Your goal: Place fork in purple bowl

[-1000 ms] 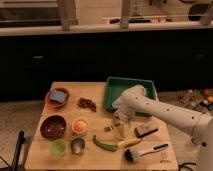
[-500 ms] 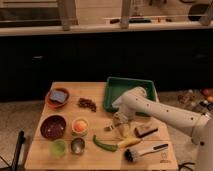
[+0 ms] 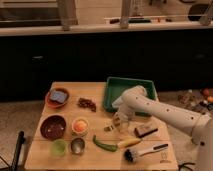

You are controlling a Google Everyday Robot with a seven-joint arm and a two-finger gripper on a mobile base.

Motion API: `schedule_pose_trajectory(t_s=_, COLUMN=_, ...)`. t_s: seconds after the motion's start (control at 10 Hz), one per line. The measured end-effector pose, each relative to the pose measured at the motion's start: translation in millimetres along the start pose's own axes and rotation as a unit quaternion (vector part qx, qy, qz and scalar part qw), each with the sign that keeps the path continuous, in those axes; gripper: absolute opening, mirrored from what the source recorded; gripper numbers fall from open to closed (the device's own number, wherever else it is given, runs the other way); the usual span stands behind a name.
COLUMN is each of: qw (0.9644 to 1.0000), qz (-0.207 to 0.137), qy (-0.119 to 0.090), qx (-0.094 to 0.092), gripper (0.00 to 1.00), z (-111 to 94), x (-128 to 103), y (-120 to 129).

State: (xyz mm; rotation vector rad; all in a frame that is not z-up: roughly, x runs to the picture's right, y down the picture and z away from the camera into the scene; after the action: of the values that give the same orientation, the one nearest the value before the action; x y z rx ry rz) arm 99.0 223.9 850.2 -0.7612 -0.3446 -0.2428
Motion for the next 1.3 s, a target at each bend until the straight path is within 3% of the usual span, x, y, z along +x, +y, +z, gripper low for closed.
schedule_pose_trajectory(t_s=0.2, qw=1.0, qz=-0.001, qy=0.002, qx=-0.006, gripper=0.0, z=-1.1, x=1.1, y=5.3)
schedule_pose_trajectory(t_s=1.3, qw=1.0, qz=-0.002, qy=-0.003, qx=0.003, gripper=0.0, z=0.7, x=3.7, y=7.8)
